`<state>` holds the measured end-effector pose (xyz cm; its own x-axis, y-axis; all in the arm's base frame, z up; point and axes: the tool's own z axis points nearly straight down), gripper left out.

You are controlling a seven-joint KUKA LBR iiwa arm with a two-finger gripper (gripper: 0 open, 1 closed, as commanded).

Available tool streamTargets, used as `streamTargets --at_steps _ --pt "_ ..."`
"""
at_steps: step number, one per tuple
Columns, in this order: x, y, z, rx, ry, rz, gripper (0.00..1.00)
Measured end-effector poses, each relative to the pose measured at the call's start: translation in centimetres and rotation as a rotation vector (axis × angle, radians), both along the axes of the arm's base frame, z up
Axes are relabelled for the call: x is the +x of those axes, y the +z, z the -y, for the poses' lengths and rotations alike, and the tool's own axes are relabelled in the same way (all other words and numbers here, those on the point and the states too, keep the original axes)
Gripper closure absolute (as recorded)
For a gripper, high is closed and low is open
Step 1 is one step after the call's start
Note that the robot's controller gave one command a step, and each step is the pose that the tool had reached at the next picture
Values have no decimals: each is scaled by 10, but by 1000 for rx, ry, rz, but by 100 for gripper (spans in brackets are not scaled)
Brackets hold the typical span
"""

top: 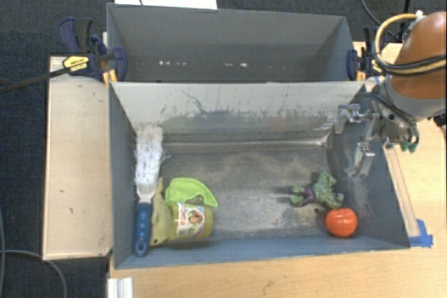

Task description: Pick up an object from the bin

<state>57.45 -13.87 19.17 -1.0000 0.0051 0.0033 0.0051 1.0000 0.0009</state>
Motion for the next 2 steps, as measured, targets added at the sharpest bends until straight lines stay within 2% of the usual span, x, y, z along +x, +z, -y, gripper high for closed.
streamTargets --at_steps 1,2 --pt "1 5 -1 -2 4 7 0" --pt "-28 -60 -13 -2 107 9 0"
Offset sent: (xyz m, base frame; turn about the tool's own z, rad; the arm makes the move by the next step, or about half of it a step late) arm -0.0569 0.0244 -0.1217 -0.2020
